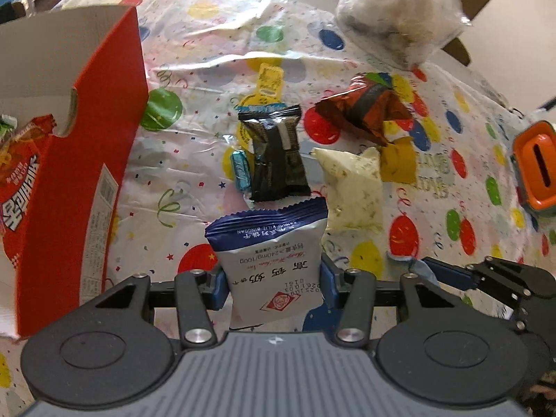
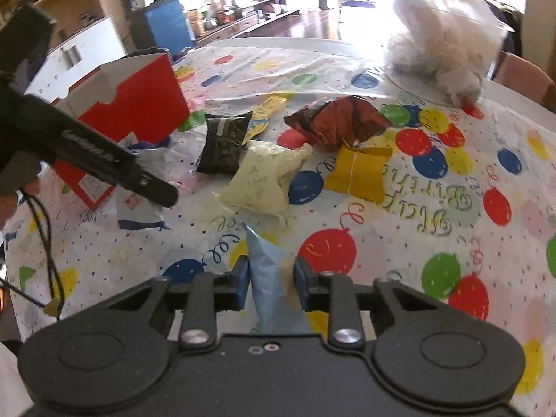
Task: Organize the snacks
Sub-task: 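Close the left tool on the white-and-blue bag while the right tool grips the light blue pouch, then carry the white bag into the shoebox with the left tool while the right tool carries the blue pouch there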
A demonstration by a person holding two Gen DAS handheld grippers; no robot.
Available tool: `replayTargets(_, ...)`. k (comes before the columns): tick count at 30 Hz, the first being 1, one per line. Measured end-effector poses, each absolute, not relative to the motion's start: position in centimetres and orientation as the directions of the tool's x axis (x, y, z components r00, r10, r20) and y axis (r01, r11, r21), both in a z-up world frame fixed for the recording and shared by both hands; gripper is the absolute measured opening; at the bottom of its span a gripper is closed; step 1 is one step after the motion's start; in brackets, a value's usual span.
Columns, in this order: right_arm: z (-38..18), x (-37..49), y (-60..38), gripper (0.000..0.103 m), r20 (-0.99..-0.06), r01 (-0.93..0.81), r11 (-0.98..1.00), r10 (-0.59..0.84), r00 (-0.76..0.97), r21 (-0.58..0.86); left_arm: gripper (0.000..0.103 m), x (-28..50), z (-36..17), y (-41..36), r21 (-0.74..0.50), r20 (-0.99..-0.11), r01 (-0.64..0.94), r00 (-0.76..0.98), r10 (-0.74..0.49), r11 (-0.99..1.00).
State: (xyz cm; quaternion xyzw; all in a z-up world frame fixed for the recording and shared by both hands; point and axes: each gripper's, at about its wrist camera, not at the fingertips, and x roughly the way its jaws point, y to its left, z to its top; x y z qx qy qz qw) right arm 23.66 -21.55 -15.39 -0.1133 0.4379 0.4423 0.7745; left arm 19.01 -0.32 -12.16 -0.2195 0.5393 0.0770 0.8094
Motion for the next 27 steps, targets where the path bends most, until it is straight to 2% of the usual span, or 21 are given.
replayTargets(7,-13.4,22.5,-22.3,0.017,-0.761,-0.705,0.655,0.595,0.26,0.272,0.05,17.4,-9.6,0.3,-0.319,-0.878,-0.304,0.451,-0.16,0.897)
replayTargets(16,-9.1,19.3,-20.6,0.016,-0.708,-0.677,0.678,0.626,0.326,0.288,0.05,14.9,-5.4,2.8,-0.37,-0.836,-0.236,0.505,-0.212,0.898)
replayTargets(27,-3.8,16.9,-14.6,0.016,-0.642,-0.703,0.643,0.683,0.349,0.302,0.05,12.2,-0.9,8.4,-0.354,-0.805,-0.205,0.563,-0.186,0.912)
